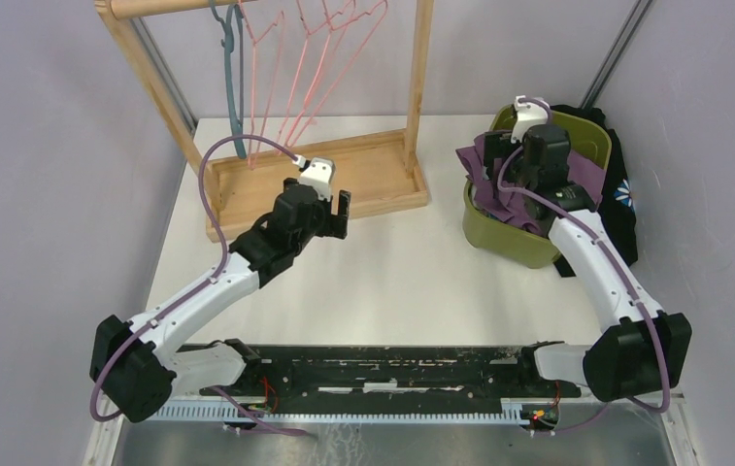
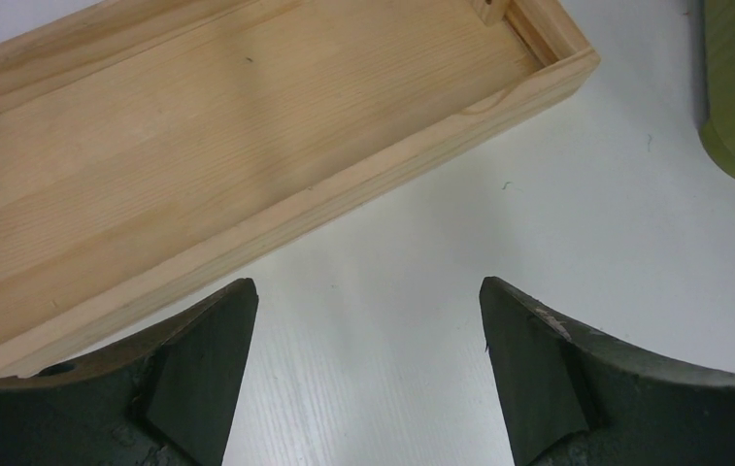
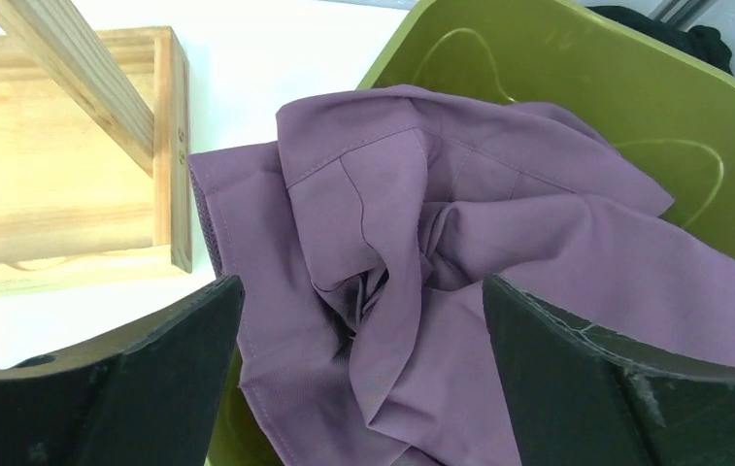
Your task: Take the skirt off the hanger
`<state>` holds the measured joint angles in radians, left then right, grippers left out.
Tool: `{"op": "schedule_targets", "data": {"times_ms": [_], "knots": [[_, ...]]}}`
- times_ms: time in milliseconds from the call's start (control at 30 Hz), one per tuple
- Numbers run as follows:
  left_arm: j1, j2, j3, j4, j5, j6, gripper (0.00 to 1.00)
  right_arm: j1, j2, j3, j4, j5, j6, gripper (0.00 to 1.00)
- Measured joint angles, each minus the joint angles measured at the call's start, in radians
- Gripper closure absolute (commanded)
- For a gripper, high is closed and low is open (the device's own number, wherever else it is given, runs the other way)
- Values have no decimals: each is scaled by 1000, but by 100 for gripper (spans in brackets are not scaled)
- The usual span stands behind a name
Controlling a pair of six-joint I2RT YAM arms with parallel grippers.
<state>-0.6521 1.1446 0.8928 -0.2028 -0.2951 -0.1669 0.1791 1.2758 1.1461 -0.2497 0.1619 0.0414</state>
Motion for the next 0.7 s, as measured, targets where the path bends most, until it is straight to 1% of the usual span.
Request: {"op": "schedule_targets", "data": {"times_ms": [33,67,267,433,500,600,700], "knots": [[0,6,0,1,-18,0,6,2,6,3,-2,-2,-4,0],[0,13,0,2,-37,0,1,2,12,5,-2,-4,-6,0],[0,27,1,3,-137,0,0,18,47,17,-8,-29,-3,0],[0,35,19,4,-186,26,0,68,82,42,-7,-51,6,0],[0,33,23,6,-181,63,1,106,100,50,-6,-52,6,0],[25,13,5,29,-138,121,0,175,137,61,-6,-50,3,0],[148,-10,-3,28,-33,126,0,230,172,63,-6,-48,-5,0]]}}
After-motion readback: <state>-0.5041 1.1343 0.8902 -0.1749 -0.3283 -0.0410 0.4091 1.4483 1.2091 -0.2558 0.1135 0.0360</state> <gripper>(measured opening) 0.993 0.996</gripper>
